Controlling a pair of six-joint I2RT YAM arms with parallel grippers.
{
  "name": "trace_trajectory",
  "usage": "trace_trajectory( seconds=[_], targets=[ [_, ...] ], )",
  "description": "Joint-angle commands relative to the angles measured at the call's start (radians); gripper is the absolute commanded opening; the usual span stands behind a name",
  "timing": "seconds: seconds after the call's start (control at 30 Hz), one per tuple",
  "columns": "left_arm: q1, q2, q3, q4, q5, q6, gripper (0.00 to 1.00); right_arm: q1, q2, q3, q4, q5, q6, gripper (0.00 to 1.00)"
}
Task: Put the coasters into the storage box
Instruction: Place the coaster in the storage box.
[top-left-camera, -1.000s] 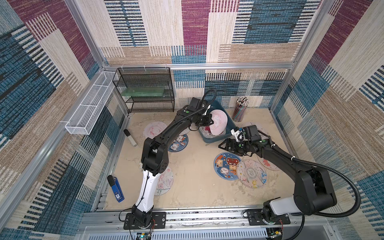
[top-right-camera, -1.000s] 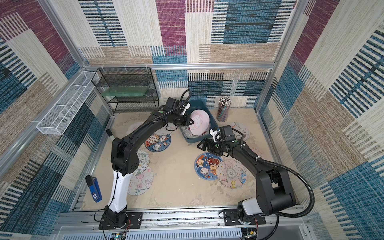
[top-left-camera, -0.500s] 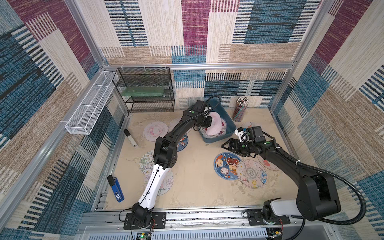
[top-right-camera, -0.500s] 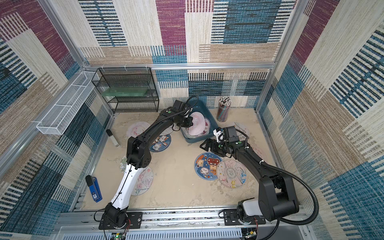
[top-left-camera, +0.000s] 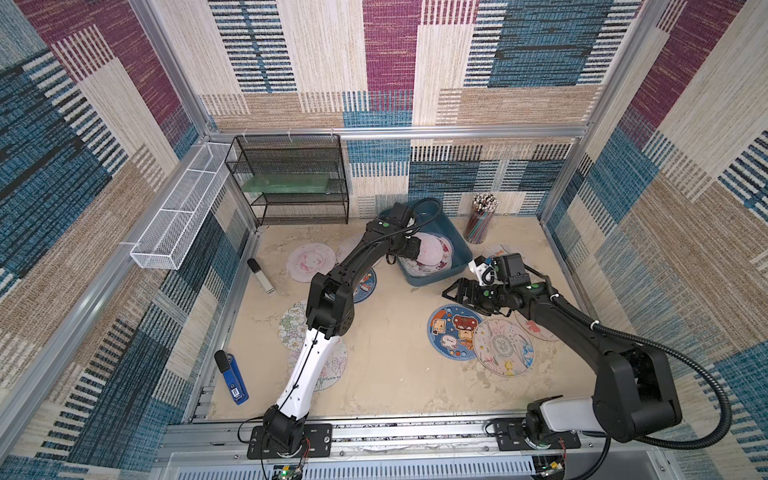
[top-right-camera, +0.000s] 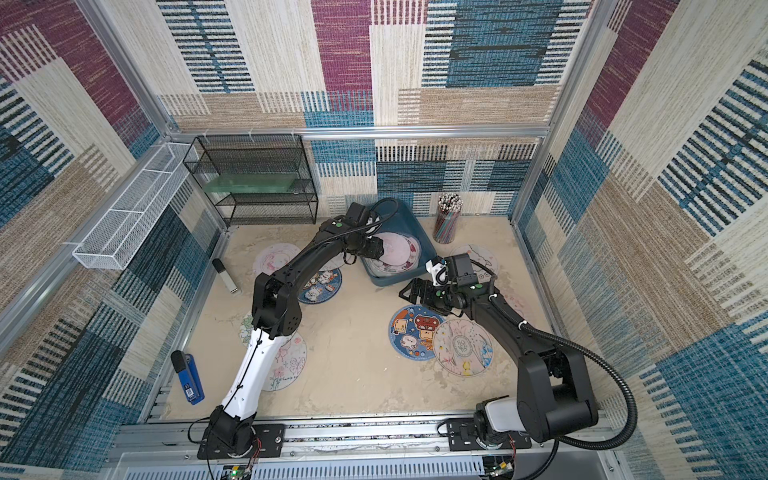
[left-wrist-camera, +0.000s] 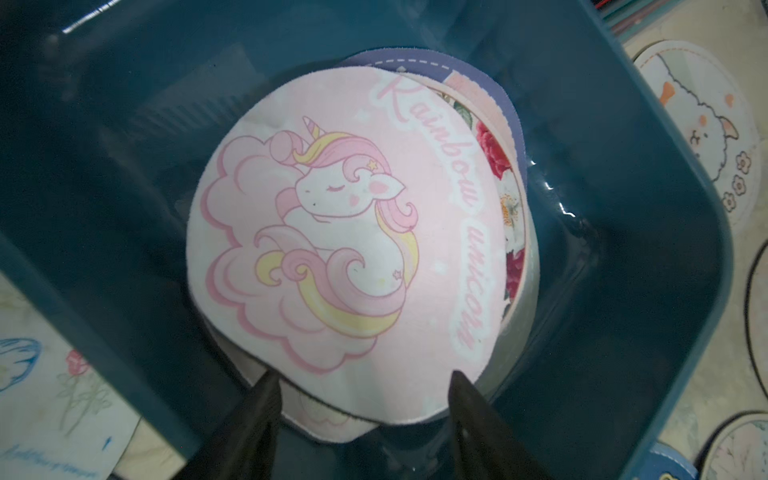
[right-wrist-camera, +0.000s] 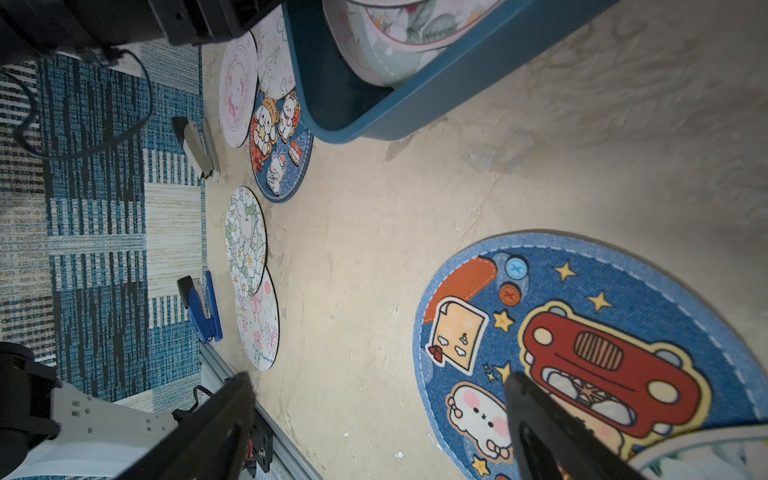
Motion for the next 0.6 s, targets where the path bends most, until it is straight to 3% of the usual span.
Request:
trace_trajectory(
  seconds=[0.0, 0.3, 0.57],
  targets=[
    [0.002, -0.031, -0.006, -0.004, -0.036, 0.043, 0.65, 0.002, -0.006, -0.002, 0.02, -0.011, 0.011, 0.96],
    [0.0, -0.138, -0.104, 0.034, -0.012, 0.018, 0.66, 0.001, -0.001, -0.007, 0.011, 0.005, 0.01, 0.97],
    [0.001, -0.388, -0.477, 0.212, 0.1, -0.09, 0.67, 0.001, 0.017, -0.011, -0.01, 0.018, -0.013, 0.97]
  ],
)
